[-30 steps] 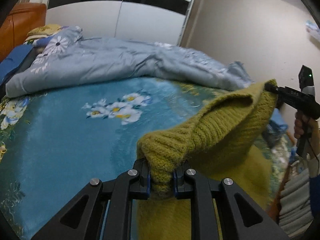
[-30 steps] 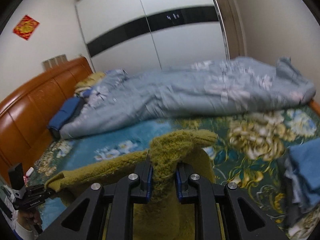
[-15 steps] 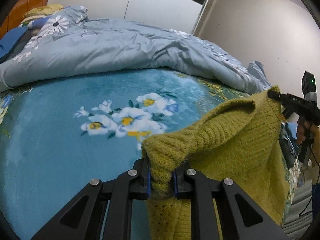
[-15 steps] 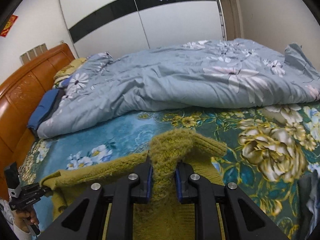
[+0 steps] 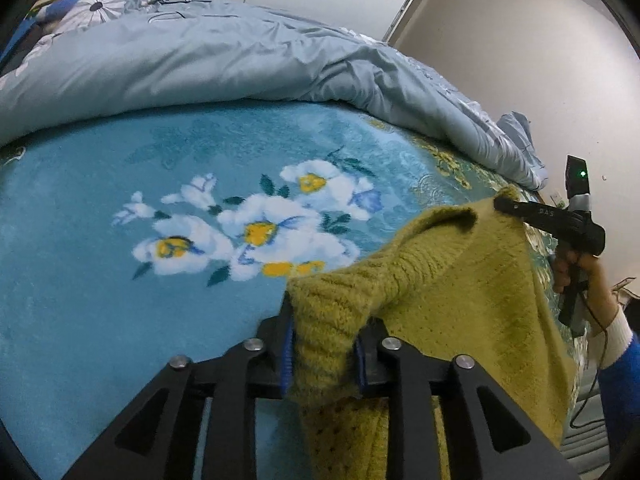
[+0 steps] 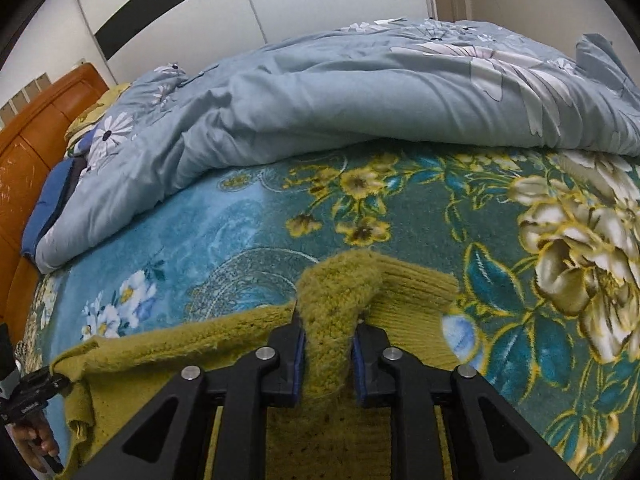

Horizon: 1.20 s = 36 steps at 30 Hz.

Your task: Fold clothes

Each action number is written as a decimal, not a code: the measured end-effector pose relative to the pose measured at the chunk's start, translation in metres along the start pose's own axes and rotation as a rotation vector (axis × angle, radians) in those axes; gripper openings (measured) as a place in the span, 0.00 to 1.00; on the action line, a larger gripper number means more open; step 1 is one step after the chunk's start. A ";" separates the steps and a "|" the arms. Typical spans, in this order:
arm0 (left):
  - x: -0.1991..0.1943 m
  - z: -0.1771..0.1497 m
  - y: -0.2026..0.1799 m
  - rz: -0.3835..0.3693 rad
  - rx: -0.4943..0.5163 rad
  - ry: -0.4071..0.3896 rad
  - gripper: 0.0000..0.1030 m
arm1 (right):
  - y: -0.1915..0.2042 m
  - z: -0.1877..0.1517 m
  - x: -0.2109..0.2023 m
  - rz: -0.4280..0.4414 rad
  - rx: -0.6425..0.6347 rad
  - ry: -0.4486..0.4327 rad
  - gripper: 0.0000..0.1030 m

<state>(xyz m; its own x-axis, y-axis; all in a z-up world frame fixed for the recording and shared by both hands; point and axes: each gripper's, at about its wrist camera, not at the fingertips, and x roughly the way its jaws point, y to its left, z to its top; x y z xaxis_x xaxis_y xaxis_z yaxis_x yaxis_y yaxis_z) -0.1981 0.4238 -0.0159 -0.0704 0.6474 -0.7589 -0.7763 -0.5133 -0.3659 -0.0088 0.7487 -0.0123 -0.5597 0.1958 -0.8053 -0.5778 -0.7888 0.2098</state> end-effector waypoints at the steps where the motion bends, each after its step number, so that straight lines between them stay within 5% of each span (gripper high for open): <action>1: -0.006 0.000 0.001 0.000 -0.006 -0.020 0.37 | 0.001 0.000 -0.001 -0.005 -0.003 -0.002 0.23; 4: -0.027 0.000 0.005 0.003 -0.044 -0.088 0.48 | 0.005 0.001 -0.010 -0.006 -0.008 -0.029 0.35; 6: -0.037 -0.002 0.009 0.007 -0.081 -0.104 0.50 | 0.007 0.001 -0.017 -0.003 -0.010 -0.051 0.53; 12: -0.056 -0.021 0.007 0.022 -0.114 -0.102 0.53 | 0.010 -0.009 -0.063 0.036 -0.056 -0.120 0.61; 21: -0.109 -0.119 0.003 0.086 -0.209 -0.163 0.53 | -0.062 -0.133 -0.169 0.013 -0.111 -0.114 0.63; 29: -0.141 -0.214 -0.015 0.039 -0.304 -0.196 0.53 | -0.147 -0.251 -0.195 0.032 0.205 -0.014 0.63; 36: -0.137 -0.245 -0.026 -0.033 -0.378 -0.186 0.53 | -0.151 -0.282 -0.199 0.123 0.336 -0.053 0.58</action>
<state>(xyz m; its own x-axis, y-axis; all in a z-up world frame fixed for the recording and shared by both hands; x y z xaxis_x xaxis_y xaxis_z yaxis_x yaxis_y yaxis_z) -0.0145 0.2102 -0.0343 -0.1885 0.7398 -0.6459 -0.4981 -0.6389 -0.5863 0.3576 0.6645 -0.0399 -0.6623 0.1484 -0.7344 -0.6622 -0.5745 0.4811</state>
